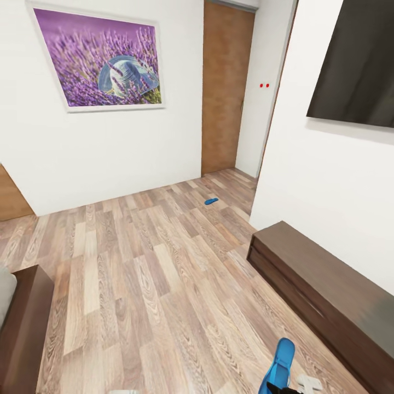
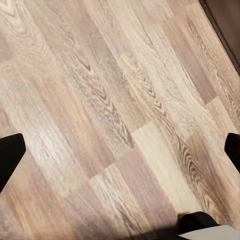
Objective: In the bedroom, move the book from the bed onto either nightstand, and place the two sandals side by side next to the bed.
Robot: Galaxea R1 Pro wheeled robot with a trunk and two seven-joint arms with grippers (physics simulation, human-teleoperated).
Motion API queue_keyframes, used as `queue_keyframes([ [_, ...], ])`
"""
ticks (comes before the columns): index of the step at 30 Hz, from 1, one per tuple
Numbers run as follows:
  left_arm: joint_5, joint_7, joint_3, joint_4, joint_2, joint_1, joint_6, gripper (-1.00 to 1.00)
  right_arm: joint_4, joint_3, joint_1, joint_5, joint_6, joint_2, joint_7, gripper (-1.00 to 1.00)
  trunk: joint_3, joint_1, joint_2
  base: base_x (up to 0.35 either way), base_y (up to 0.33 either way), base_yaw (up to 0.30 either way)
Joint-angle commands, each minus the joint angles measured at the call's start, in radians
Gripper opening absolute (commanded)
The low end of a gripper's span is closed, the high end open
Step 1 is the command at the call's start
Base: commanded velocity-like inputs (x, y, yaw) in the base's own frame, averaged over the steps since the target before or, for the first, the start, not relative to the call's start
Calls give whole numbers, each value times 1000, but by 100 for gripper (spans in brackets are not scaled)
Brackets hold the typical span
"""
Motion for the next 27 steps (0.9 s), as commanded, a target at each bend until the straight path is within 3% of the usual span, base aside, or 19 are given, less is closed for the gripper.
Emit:
queue_keyframes([
  [1, -1, -8, 7, 1, -1, -1, -1, 100, 4, 8, -2, -8, -7, 0, 5, -100, -1, 0, -1, 0, 0, 107],
  [10, -1, -8, 7, 1, -1, -1, -1, 100, 4, 8, -2, -7, -7, 0, 6, -100, 1, 0, -1, 0, 0, 20],
  [27, -1, -8, 6, 1, -1, -1, 0, 100, 5, 8, -2, 3, -9, 0, 8, -100, 28, 0, -1, 0, 0, 0],
])
